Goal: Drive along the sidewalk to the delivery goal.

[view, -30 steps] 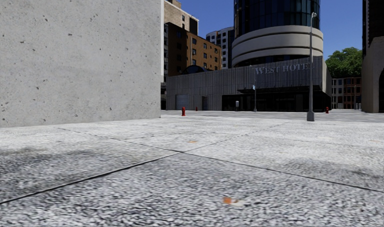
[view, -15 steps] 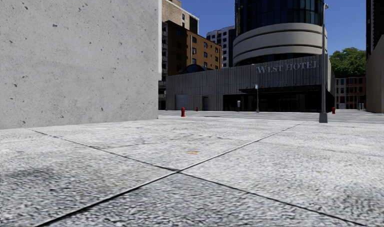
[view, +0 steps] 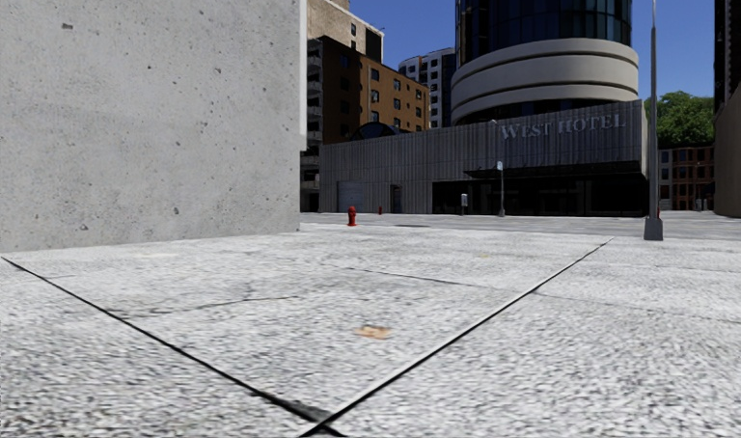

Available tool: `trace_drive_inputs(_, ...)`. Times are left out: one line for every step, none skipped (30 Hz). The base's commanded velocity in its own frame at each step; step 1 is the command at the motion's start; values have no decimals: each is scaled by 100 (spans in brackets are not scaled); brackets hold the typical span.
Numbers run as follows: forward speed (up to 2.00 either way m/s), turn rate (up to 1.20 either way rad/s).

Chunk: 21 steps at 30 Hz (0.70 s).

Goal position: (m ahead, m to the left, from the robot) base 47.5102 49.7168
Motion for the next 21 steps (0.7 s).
trace_drive_inputs(200, 0)
trace_drive_inputs(200, 0)
trace_drive_inputs(200, 0)
trace_drive_inputs(200, 0)
trace_drive_inputs(200, 0)
trace_drive_inputs(200, 0)
trace_drive_inputs(200, 0)
trace_drive_inputs(200, 0)
trace_drive_inputs(200, 0)
trace_drive_inputs(200, 0)
trace_drive_inputs(200, 0)
trace_drive_inputs(200, 0)
trace_drive_inputs(200, 0)
trace_drive_inputs(200, 0)
trace_drive_inputs(200, 0)
trace_drive_inputs(200, 0)
trace_drive_inputs(200, 0)
trace_drive_inputs(200, 0)
trace_drive_inputs(200, 0)
trace_drive_inputs(200, 0)
trace_drive_inputs(200, 0)
